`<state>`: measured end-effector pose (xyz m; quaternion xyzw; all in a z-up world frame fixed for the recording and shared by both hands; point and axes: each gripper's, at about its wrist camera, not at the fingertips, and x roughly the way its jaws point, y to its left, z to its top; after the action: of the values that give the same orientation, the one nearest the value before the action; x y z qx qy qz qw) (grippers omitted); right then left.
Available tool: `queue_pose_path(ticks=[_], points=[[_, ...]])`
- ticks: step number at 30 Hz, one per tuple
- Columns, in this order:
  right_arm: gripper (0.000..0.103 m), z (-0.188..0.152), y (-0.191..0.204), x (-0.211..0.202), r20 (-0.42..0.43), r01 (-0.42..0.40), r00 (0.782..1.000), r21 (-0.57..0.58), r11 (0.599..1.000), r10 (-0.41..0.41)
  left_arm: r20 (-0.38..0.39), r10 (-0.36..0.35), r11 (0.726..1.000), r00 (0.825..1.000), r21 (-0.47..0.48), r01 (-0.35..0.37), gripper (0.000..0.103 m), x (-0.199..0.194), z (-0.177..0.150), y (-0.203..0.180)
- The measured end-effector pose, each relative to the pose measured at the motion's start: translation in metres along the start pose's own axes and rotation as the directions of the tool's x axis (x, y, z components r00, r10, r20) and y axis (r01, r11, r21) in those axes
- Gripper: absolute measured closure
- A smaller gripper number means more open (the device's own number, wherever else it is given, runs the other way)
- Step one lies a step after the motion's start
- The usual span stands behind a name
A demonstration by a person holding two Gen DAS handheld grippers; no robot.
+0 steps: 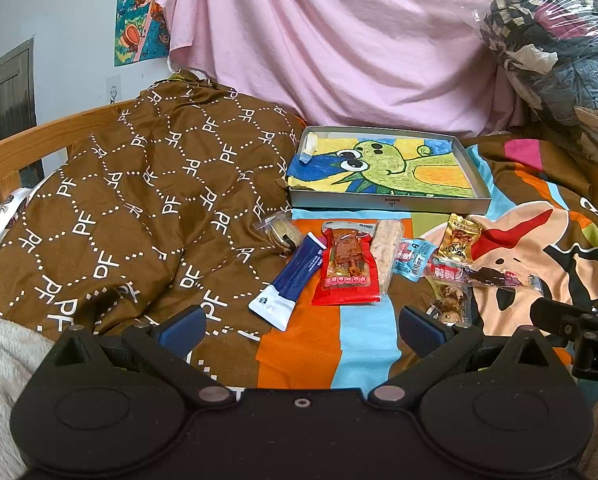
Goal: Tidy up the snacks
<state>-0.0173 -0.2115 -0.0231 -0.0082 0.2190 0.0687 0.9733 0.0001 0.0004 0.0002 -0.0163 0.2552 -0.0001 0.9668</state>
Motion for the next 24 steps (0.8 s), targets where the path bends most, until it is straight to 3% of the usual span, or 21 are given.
queue_pose_path(ticks=[24], points=[[0.000, 0.0006, -0.0024, -0.0001, -0.005, -0.015, 1.000, 0.019, 1.000, 0.015, -0.002, 0.001, 1.000, 1.000, -0.001, -0.001, 0.001, 0.0001, 0.0001, 0.0000]])
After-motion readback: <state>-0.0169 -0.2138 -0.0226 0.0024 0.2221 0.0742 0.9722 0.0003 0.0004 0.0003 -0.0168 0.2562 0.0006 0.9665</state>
